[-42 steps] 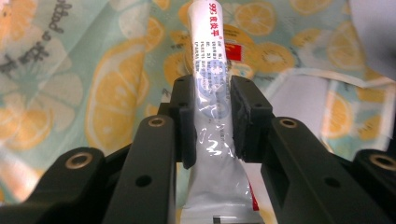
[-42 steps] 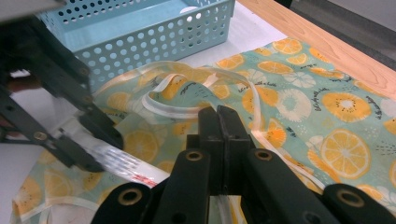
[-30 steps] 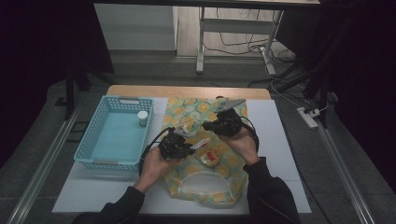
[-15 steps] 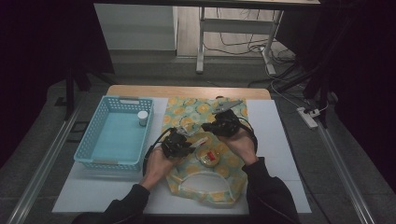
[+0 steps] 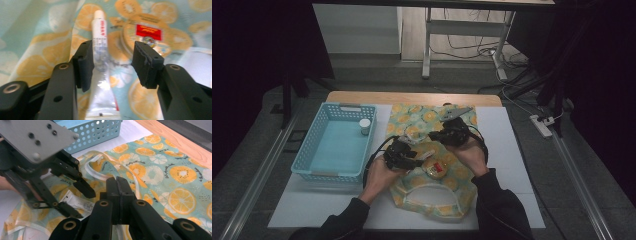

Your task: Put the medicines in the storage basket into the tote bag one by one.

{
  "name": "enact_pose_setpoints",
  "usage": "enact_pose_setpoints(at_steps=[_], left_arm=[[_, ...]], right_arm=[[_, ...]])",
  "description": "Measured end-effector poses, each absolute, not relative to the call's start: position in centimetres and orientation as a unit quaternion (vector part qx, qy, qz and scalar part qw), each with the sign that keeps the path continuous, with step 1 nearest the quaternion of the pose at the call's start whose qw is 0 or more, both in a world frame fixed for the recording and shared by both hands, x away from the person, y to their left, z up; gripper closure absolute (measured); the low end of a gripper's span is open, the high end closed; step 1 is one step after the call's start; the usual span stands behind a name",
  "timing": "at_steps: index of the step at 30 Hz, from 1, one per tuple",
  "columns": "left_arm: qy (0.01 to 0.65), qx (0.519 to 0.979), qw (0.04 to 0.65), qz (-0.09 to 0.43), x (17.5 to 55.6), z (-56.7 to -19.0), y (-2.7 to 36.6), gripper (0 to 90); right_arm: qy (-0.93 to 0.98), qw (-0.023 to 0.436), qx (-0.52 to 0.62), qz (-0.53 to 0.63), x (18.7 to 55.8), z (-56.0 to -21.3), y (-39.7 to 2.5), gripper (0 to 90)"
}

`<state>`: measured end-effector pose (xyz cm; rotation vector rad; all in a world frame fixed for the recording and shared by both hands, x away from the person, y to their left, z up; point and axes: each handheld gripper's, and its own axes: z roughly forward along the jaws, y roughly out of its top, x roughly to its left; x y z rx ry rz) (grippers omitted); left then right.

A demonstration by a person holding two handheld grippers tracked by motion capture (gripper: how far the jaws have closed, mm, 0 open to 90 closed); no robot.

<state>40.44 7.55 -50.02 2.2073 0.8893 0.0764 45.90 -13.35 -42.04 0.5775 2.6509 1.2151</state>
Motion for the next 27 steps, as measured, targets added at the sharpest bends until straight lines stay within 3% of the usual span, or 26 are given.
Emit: enact_pose_setpoints(at_steps=[14,27], left_arm=[[0.329,0.860,0.389,0.035,38.8,-47.4,9.7,27.7],[0.377,0.833,0.402,0.044,38.5,-45.8,14.5,18.8]], right_arm=[[0.889,0.085,0.193,0.406,45.9,-42.1,-13.4,90.0],[0.888,0.086,0.192,0.408,45.9,-41.9,-13.4,90.0]])
